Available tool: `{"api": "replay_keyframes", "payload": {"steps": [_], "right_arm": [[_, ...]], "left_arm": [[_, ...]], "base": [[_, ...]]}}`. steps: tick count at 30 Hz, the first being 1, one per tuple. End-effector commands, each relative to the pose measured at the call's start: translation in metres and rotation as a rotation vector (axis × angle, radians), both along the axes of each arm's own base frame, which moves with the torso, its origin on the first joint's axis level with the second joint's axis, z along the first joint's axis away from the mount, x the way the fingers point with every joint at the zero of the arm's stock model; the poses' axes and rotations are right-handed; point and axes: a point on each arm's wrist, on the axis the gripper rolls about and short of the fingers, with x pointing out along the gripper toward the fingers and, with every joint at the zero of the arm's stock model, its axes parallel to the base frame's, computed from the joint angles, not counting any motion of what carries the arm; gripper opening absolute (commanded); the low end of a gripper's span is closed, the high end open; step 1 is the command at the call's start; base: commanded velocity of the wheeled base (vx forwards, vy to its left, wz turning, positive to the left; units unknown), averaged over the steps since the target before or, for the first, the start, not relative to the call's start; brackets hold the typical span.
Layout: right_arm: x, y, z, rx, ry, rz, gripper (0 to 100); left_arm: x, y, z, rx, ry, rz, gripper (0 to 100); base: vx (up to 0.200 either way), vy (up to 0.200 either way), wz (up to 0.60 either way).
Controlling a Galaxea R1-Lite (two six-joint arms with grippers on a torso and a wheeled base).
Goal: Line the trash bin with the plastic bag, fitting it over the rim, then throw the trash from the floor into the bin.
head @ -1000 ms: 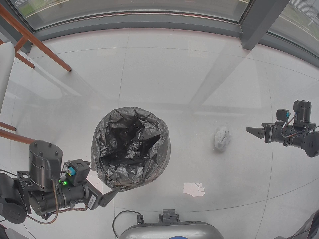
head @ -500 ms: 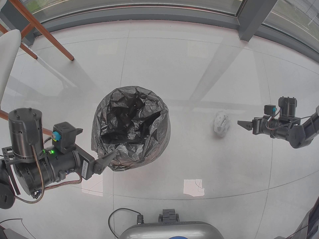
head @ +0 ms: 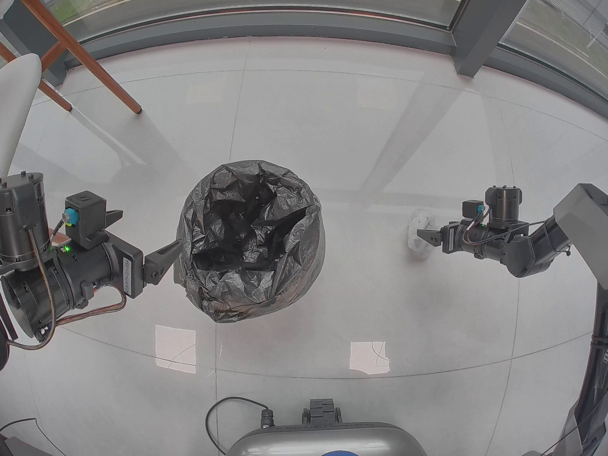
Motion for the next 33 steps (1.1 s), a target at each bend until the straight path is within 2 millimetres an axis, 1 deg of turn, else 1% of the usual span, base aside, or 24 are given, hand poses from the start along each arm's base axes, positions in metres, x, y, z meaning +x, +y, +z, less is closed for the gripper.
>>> {"api": "replay_keyframes", "payload": {"steps": [1, 3, 7, 8, 9, 11, 12, 15, 19, 22, 23, 24, 26, 28, 31, 33], "right_arm": [[0.017, 0.004, -0.029, -0.004, 0.034, 0.006, 100], [0.024, 0.005, -0.036, -0.006, 0.046, 0.005, 100], [0.035, 0.007, -0.044, -0.008, 0.046, 0.002, 100], [0.035, 0.007, -0.044, -0.008, 0.046, 0.002, 100], [0.045, 0.008, -0.048, -0.007, 0.025, -0.004, 100], [0.053, 0.008, -0.049, -0.006, 0.006, -0.006, 100], [0.057, 0.008, -0.049, -0.006, -0.003, -0.009, 0], [0.061, 0.007, -0.045, -0.003, -0.021, -0.010, 0], [0.056, 0.004, -0.045, -0.005, 0.008, -0.015, 0], [0.052, 0.001, -0.034, -0.003, 0.001, -0.018, 0], [0.048, -0.007, -0.023, 0.000, -0.011, -0.031, 0], [0.045, -0.010, -0.014, 0.001, -0.016, -0.034, 0], [0.034, -0.013, 0.008, 0.006, -0.035, -0.036, 0], [0.019, -0.015, 0.037, 0.021, -0.055, -0.037, 0], [-0.010, -0.014, 0.086, 0.072, -0.070, -0.006, 0], [-0.036, -0.010, 0.121, 0.097, -0.059, 0.025, 0]], "left_arm": [[0.000, 0.002, 0.001, -0.003, -0.005, 0.009, 100], [0.000, 0.002, 0.001, -0.002, -0.004, 0.010, 100], [0.000, 0.003, 0.001, -0.002, -0.005, 0.012, 100], [0.000, 0.003, 0.001, -0.002, -0.005, 0.012, 100], [0.000, 0.003, 0.001, -0.002, -0.004, 0.012, 100], [0.000, 0.003, -0.001, 0.001, 0.002, 0.013, 100], [0.000, 0.003, -0.002, 0.002, 0.005, 0.013, 100], [-0.001, 0.004, -0.003, 0.004, 0.009, 0.015, 100], [-0.001, 0.004, -0.003, 0.004, 0.009, 0.017, 100], [-0.001, 0.004, -0.003, 0.004, 0.009, 0.017, 100], [-0.001, 0.004, -0.004, 0.005, 0.011, 0.018, 100], [-0.001, 0.005, -0.005, 0.007, 0.016, 0.021, 100], [-0.001, 0.007, -0.008, 0.011, 0.023, 0.027, 100], [-0.001, 0.007, -0.008, 0.012, 0.025, 0.027, 100], [-0.001, 0.007, -0.007, 0.008, 0.019, 0.030, 100], [0.000, 0.010, -0.006, 0.007, 0.016, 0.046, 100]], "base": [[0.000, 0.000, 0.00], [0.000, 0.000, 0.00], [0.000, 0.000, 0.00], [0.000, 0.000, 0.00], [0.000, 0.000, 0.00], [0.000, 0.000, 0.00], [0.000, 0.000, 0.00], [0.000, 0.000, 0.00], [0.000, 0.000, 0.00], [0.000, 0.000, 0.00], [0.000, 0.000, 0.00], [0.000, 0.000, 0.00], [0.000, 0.000, 0.00], [0.000, 0.000, 0.00], [0.000, 0.000, 0.00], [0.000, 0.000, 0.00]]}}
